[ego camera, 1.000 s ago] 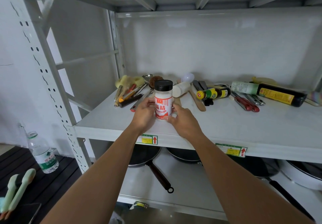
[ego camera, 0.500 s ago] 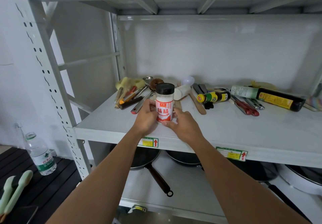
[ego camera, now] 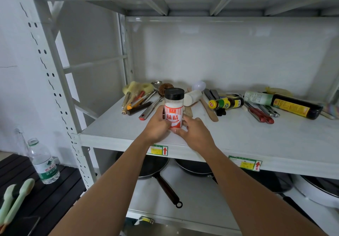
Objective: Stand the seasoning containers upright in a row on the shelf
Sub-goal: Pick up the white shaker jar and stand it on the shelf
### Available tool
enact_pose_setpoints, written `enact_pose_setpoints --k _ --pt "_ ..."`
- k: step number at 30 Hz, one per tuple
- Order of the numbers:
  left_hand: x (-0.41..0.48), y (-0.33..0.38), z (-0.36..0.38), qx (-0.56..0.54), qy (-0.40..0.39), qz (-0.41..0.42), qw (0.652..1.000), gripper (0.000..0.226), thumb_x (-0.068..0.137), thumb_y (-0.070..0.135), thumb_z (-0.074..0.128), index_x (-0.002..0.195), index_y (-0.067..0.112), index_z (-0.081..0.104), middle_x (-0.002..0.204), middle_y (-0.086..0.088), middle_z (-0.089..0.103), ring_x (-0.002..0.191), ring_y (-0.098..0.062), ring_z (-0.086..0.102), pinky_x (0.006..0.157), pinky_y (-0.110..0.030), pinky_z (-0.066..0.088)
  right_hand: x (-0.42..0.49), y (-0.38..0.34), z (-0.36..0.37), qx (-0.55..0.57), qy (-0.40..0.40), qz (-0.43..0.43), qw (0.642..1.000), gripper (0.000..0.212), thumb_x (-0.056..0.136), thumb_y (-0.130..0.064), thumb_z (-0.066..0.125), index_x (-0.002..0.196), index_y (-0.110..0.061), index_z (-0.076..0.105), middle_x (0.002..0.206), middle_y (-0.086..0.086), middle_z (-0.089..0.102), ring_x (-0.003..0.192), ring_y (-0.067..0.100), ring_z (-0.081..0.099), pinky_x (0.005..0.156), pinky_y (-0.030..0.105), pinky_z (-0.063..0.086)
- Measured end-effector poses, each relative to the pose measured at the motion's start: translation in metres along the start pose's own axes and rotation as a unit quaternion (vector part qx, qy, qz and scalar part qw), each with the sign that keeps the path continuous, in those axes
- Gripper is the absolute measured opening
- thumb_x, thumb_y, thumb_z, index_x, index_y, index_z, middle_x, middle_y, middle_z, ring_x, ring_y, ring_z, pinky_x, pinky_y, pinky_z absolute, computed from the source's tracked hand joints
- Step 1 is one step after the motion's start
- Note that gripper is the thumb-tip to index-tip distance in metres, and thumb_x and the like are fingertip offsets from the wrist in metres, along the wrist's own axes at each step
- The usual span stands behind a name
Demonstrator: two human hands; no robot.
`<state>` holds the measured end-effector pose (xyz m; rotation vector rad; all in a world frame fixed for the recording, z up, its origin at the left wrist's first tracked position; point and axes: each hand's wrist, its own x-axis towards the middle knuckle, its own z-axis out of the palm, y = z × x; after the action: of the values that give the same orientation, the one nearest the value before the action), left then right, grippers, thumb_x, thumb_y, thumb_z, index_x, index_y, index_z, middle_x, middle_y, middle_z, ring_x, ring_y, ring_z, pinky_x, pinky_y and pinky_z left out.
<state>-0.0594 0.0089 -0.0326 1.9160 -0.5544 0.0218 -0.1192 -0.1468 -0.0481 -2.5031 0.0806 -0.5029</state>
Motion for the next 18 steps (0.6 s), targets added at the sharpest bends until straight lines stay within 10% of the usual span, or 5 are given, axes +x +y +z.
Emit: enact_pose_setpoints --k 12,18 --pt "-0.005 0.010 -0.003 -0.039 -0.039 -0.012 0.998 0.066 0.090 0.003 0.064 0.148 0.023 0.040 0.131 0.003 0.061 0.117 -0.010 0.060 0.095 -0.029 0.051 -0.008 -0.009 -0.008 0.077 0.025 -0.002 0.997 0.077 0.090 -0.073 0.055 0.155 -0.040 0.029 0.139 -0.002 0.065 0.123 0.018 0.064 0.100 0.047 0.057" --pt "-0.014 0.016 -0.011 -0.115 -0.038 -0.029 0.992 0.057 0.101 0.012 0.055 0.151 0.028 0.035 0.138 0.004 0.058 0.126 -0.013 0.057 0.113 -0.045 0.044 -0.019 -0.027 -0.029 0.154 0.076 0.001 0.985 0.040 0.107 -0.030 0.051 0.146 -0.025 0.045 0.140 0.002 0.059 0.127 0.016 0.058 0.109 0.044 0.051"
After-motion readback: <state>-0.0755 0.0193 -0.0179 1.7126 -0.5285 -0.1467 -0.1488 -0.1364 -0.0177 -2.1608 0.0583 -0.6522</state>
